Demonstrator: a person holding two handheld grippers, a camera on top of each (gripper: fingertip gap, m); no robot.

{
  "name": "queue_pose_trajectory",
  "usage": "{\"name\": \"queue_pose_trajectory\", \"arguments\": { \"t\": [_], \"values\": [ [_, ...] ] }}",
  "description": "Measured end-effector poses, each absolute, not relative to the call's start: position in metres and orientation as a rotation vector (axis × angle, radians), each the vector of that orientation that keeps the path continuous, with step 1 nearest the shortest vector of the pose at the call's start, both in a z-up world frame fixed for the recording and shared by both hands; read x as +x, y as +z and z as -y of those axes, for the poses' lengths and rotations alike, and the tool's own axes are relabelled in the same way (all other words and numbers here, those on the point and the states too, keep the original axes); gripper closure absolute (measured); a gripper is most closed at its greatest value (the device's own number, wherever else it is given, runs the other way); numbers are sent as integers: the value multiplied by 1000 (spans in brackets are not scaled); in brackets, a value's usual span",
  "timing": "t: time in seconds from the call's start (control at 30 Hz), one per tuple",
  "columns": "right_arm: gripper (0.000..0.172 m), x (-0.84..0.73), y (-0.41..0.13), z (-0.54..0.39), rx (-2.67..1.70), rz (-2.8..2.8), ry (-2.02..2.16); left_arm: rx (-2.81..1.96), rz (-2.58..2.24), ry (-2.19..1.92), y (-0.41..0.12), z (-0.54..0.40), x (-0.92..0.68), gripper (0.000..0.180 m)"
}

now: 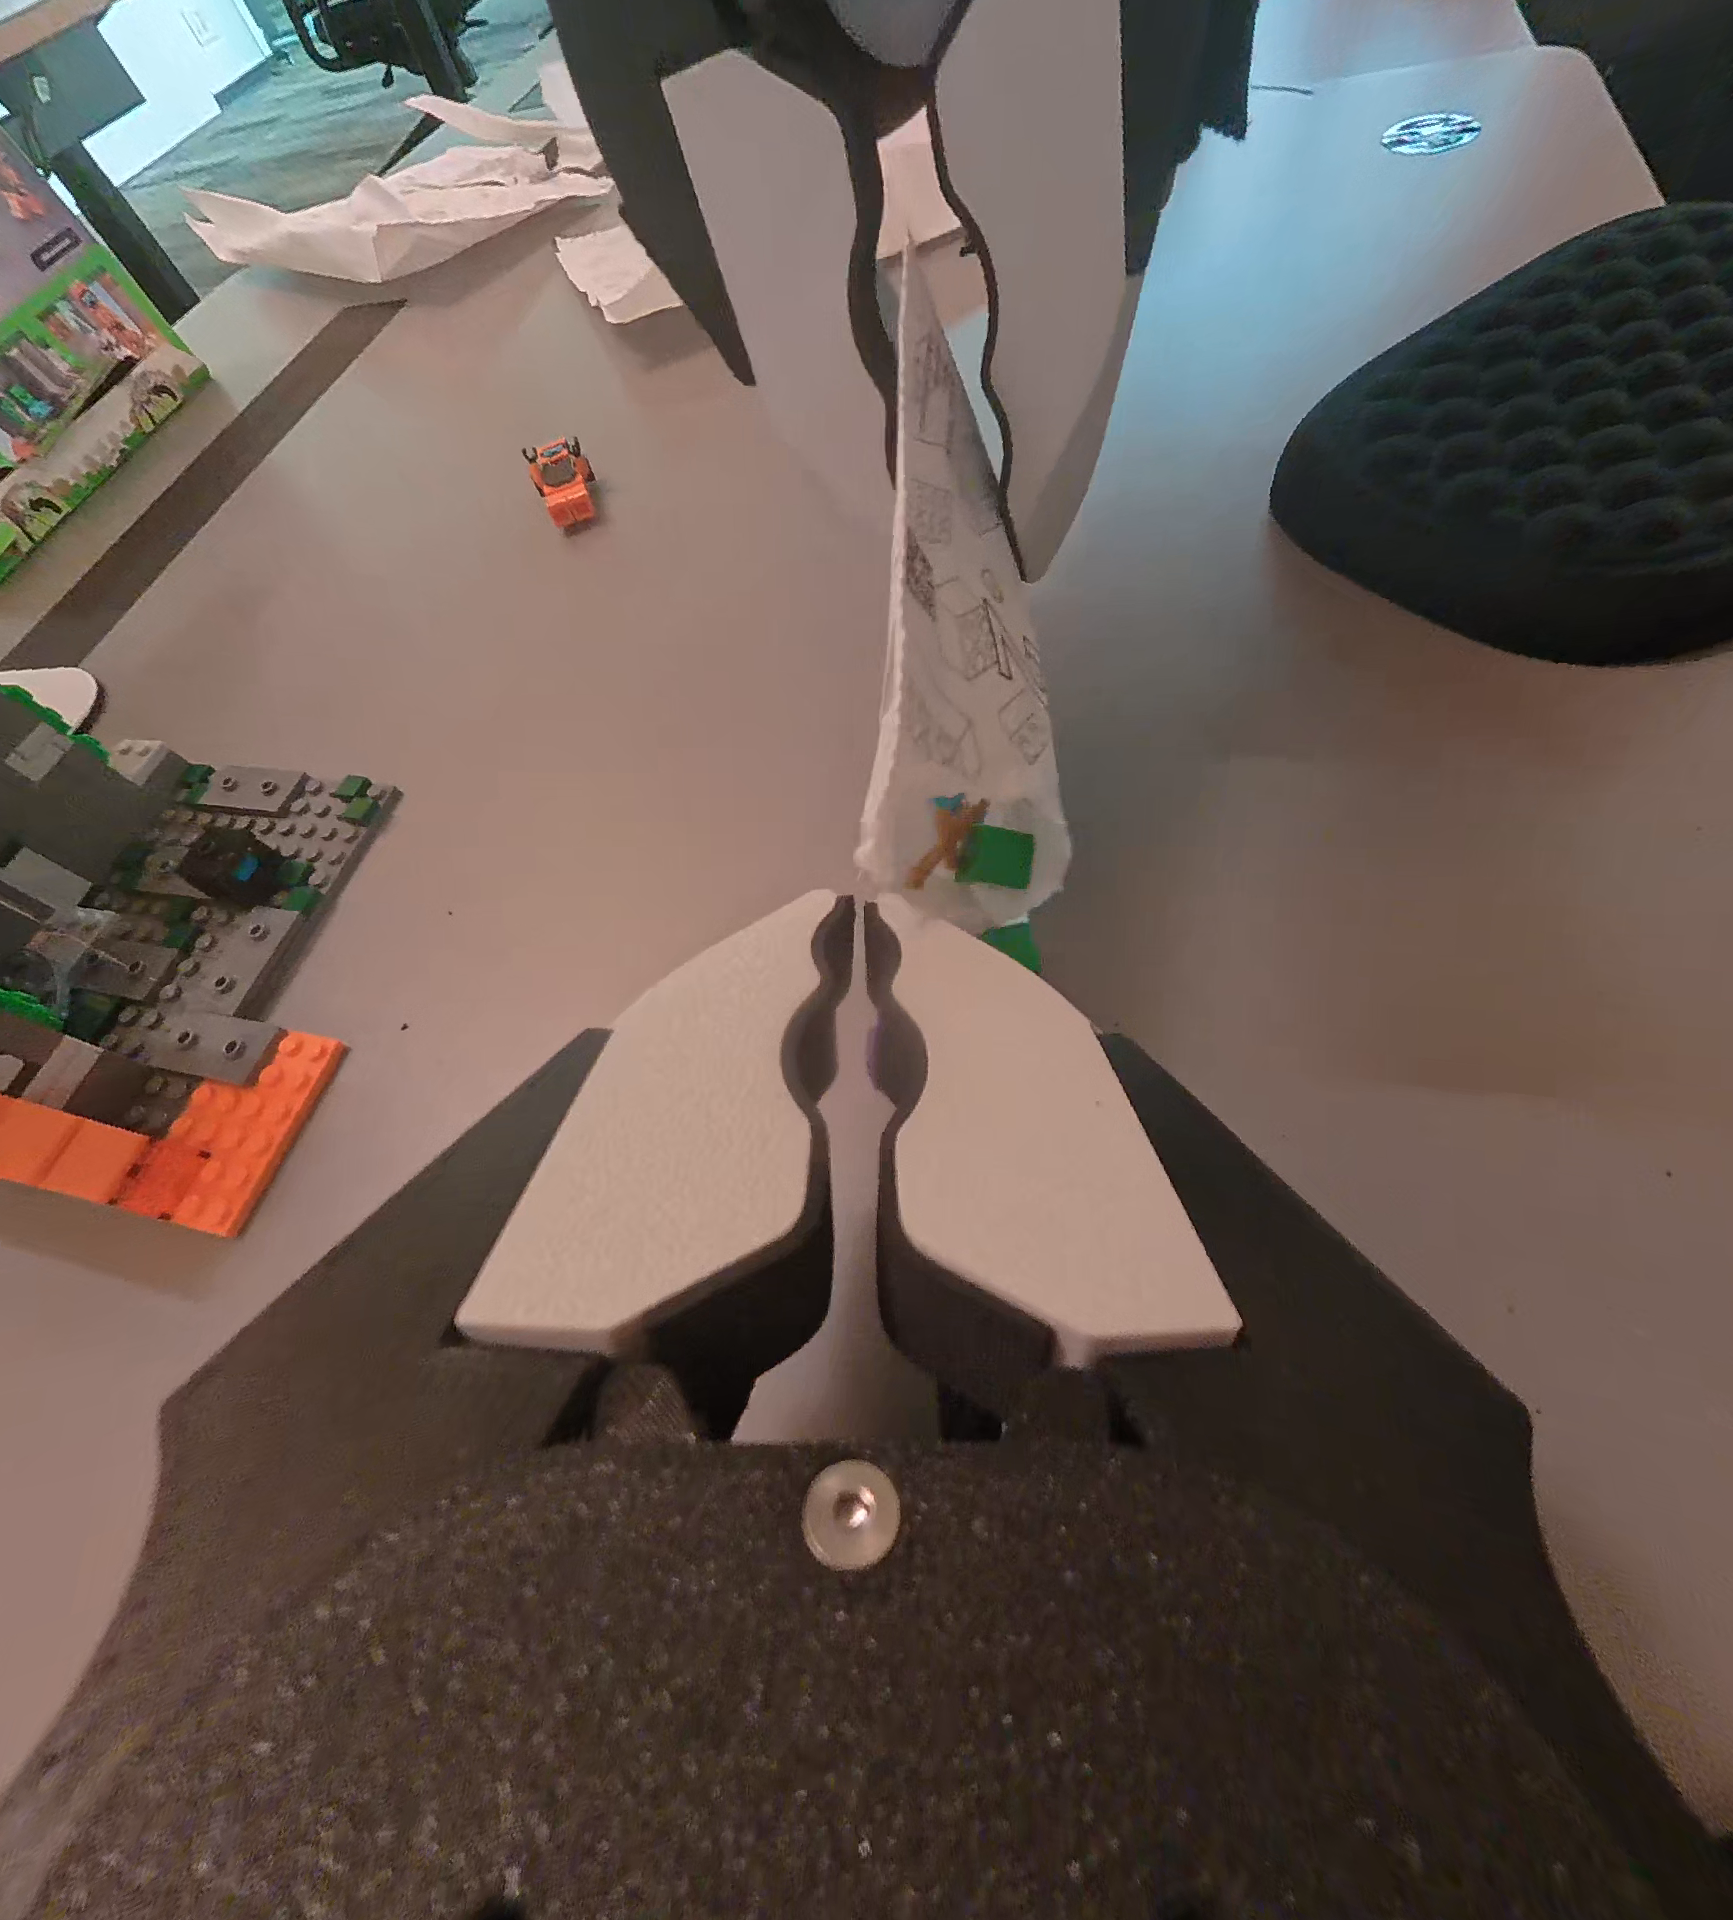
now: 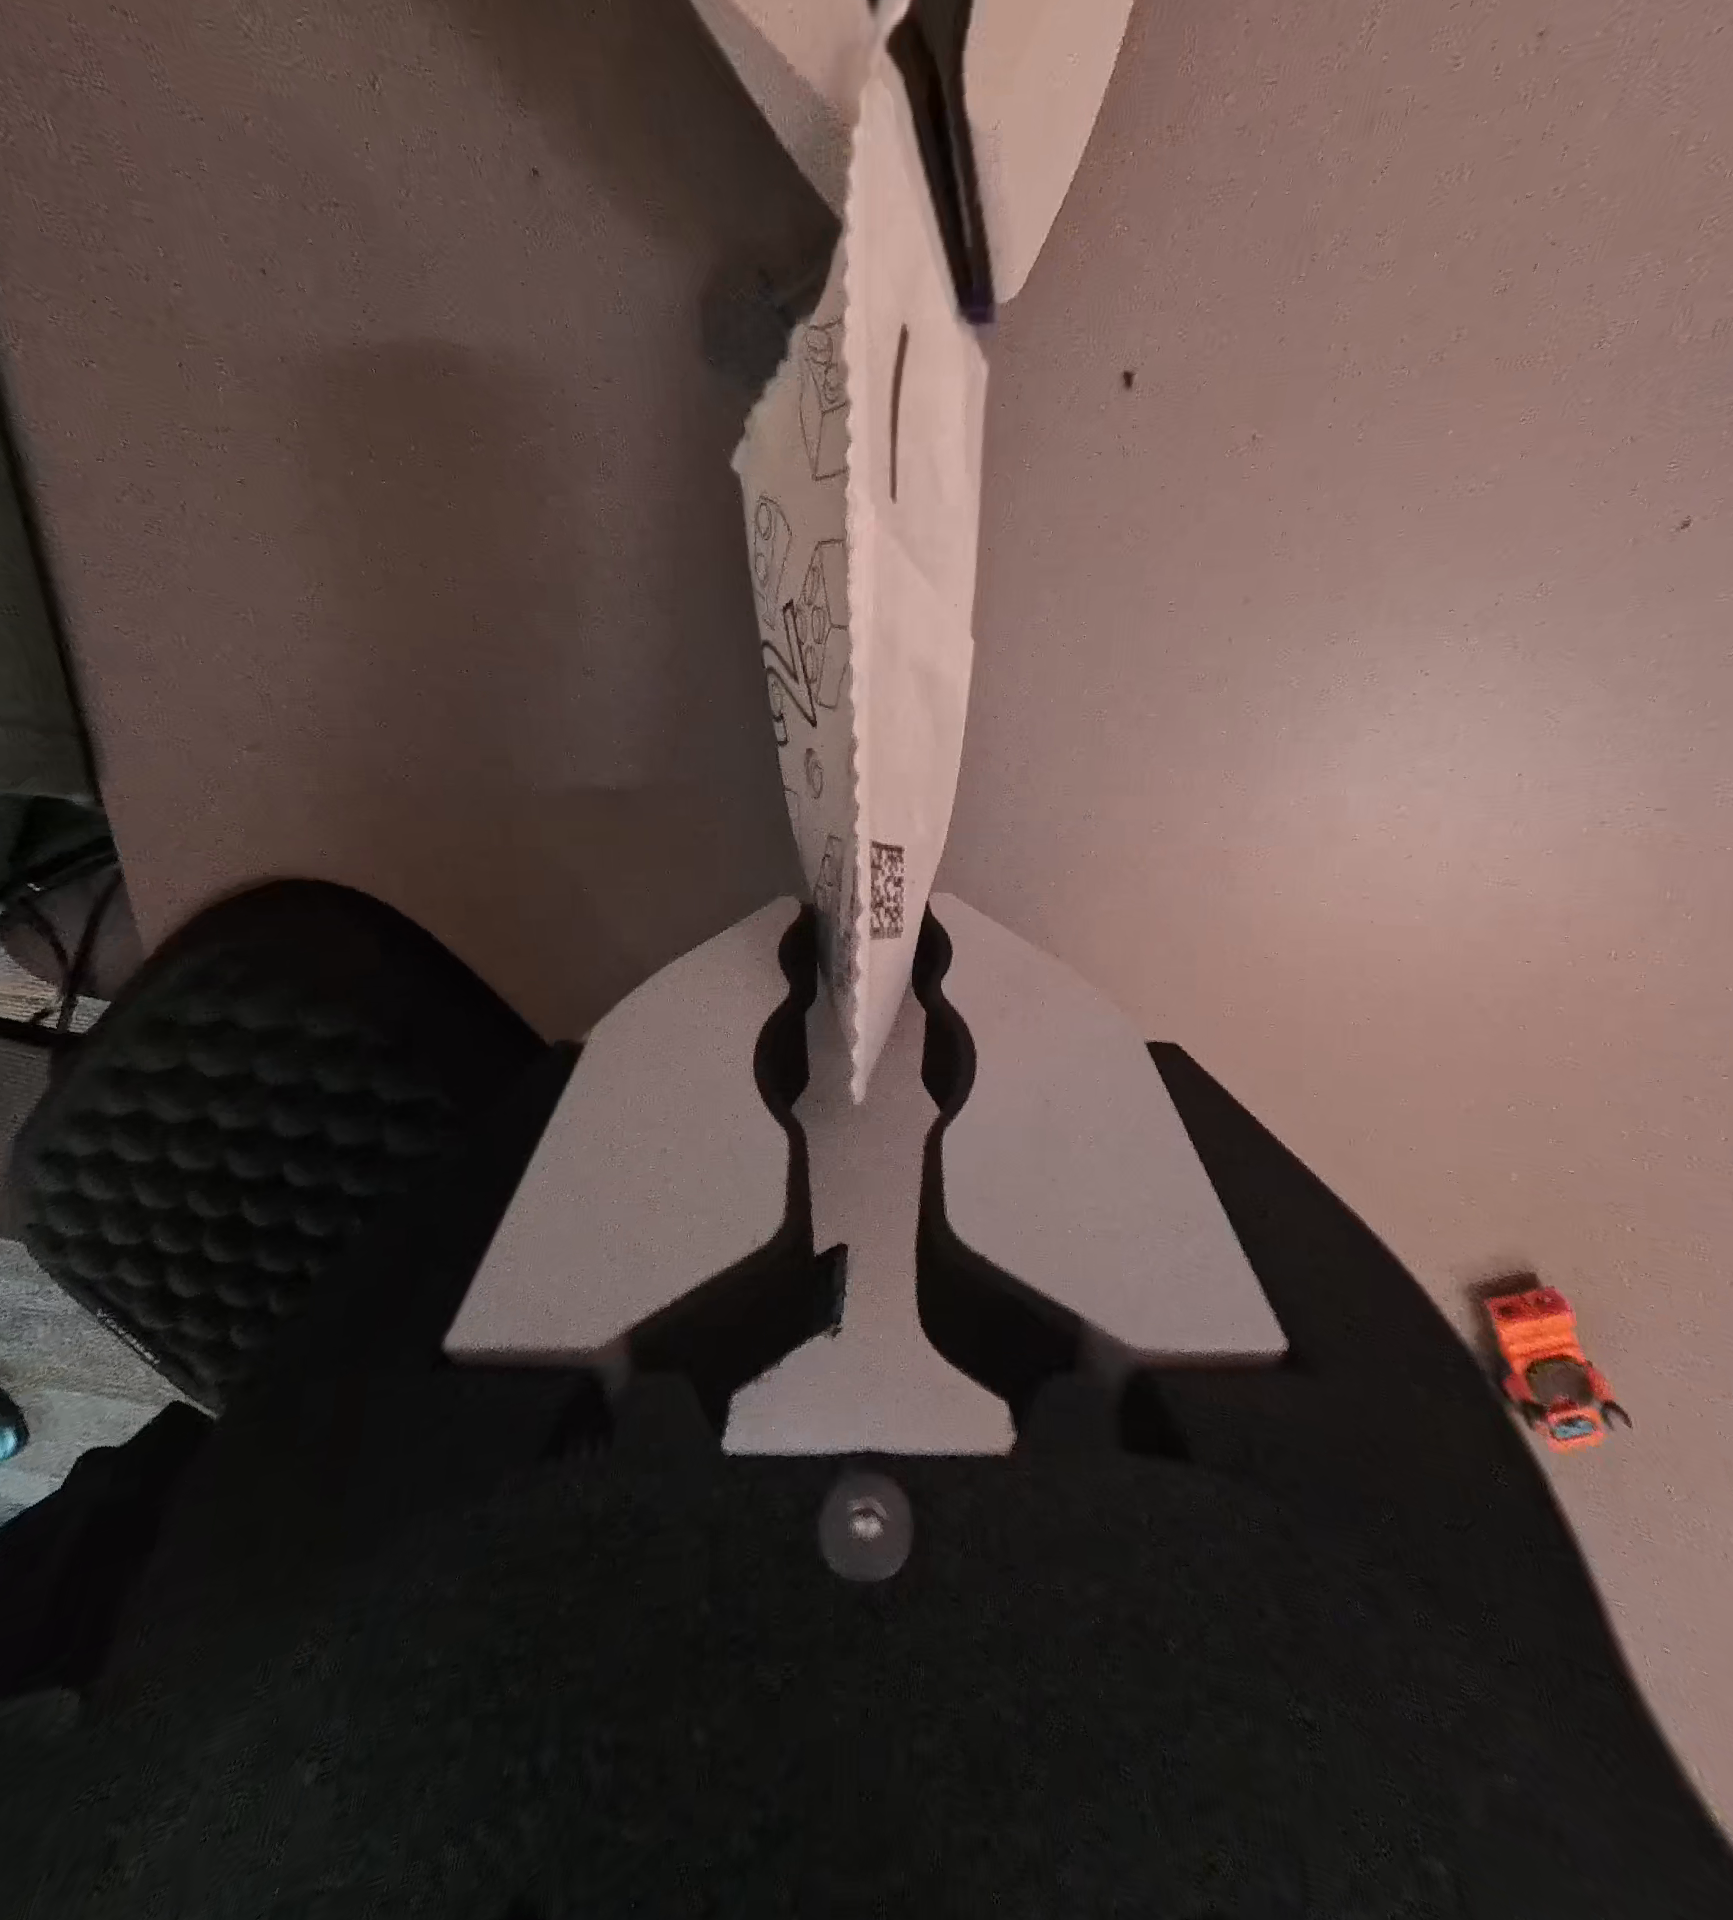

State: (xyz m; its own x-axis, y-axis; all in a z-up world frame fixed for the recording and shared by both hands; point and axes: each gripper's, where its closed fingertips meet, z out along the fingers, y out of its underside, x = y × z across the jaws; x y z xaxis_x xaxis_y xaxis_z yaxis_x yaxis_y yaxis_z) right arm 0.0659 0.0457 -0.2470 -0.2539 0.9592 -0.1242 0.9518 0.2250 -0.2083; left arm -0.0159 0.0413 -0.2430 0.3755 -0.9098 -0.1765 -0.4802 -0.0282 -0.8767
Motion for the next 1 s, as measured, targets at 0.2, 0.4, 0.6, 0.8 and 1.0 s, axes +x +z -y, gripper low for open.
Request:
{"name": "queue_pose_trajectory", "arguments": {
  "t": [0.2, 0.4, 0.6, 0.8, 1.0],
  "values": [
    [153, 80, -250, -48, -1919, 2456, 281, -1656, -1271, -562, -244, -39, -12, 176],
    [148, 74, -253, -44, -1913, 2454, 329, -1616, -1327, -541, -244, -35, 2, 175],
    [150, 68, -251, -43, -1905, 2411, 399, -1618, -1334, -531, -246, -36, 4, 178],
    [159, 74, -245, -46, -1839, 2413, 360, -1604, -1351, -537, -245, -32, 1, 177],
    [159, 82, -243, -34, -1714, 2451, 378, -1572, -1391, -561, -243, -24, 2, 175]
  ]
}}
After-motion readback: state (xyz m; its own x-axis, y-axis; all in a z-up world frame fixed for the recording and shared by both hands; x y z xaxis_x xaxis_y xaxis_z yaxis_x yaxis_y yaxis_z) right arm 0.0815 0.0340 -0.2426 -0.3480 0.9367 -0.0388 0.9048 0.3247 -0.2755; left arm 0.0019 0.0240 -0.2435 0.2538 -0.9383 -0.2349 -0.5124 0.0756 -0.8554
